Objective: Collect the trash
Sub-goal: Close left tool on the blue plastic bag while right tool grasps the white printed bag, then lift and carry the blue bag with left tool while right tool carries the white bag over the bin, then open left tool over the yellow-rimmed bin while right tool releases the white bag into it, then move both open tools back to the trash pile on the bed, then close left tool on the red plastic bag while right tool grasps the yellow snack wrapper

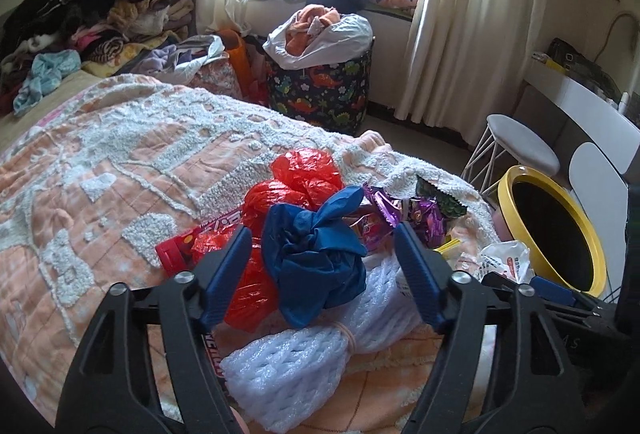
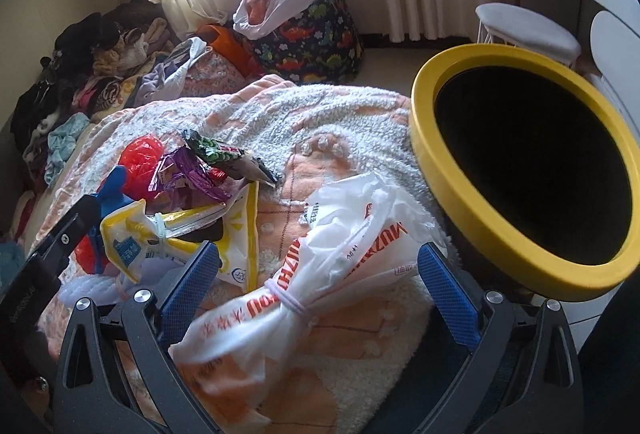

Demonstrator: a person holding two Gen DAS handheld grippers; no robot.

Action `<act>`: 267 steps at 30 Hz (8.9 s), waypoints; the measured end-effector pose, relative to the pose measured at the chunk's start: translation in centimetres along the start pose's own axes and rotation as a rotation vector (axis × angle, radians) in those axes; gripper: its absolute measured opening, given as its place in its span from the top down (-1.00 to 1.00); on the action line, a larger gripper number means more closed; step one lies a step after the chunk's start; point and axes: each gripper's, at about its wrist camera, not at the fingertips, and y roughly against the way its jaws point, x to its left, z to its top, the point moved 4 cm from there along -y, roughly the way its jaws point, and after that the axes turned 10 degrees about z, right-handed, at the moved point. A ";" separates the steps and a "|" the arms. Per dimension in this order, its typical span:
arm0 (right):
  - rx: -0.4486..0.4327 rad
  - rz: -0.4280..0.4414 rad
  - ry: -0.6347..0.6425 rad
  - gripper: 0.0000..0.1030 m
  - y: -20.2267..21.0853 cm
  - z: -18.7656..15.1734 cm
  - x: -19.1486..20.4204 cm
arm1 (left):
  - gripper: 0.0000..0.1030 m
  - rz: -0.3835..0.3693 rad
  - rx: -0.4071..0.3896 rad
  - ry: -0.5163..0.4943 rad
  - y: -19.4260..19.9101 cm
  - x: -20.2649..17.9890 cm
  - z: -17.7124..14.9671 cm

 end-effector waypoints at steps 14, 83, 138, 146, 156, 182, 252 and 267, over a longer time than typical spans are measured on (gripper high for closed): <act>0.018 0.141 0.026 0.28 0.0 0.4 -0.6 | 0.67 0.025 0.070 0.037 -1.1 0.2 -0.9; -0.371 0.193 -0.106 0.43 13.0 8.0 -14.2 | 0.73 -0.302 -0.025 -0.085 5.0 -16.2 2.5; -0.365 0.013 -0.181 -0.45 11.4 7.5 -21.1 | -0.78 -0.381 0.037 -0.147 -0.4 -24.3 0.8; -0.374 0.032 -0.140 -0.56 11.7 7.3 -19.4 | -0.78 -0.341 0.000 -0.104 0.6 -21.5 1.3; -0.372 0.074 -0.054 -0.59 11.7 7.0 -15.8 | -0.78 -0.296 -0.050 -0.054 2.0 -18.0 2.1; -0.324 0.151 0.118 -0.61 11.1 5.6 -9.6 | -0.78 -0.237 -0.099 0.059 3.7 -11.5 2.7; 0.106 0.117 0.582 -0.38 -2.5 -1.3 5.3 | -0.23 -0.027 0.047 0.306 -1.0 5.2 -0.5; 0.171 0.140 0.597 0.50 -4.5 -2.0 5.2 | -0.08 -0.014 0.095 0.285 -2.4 5.0 -1.4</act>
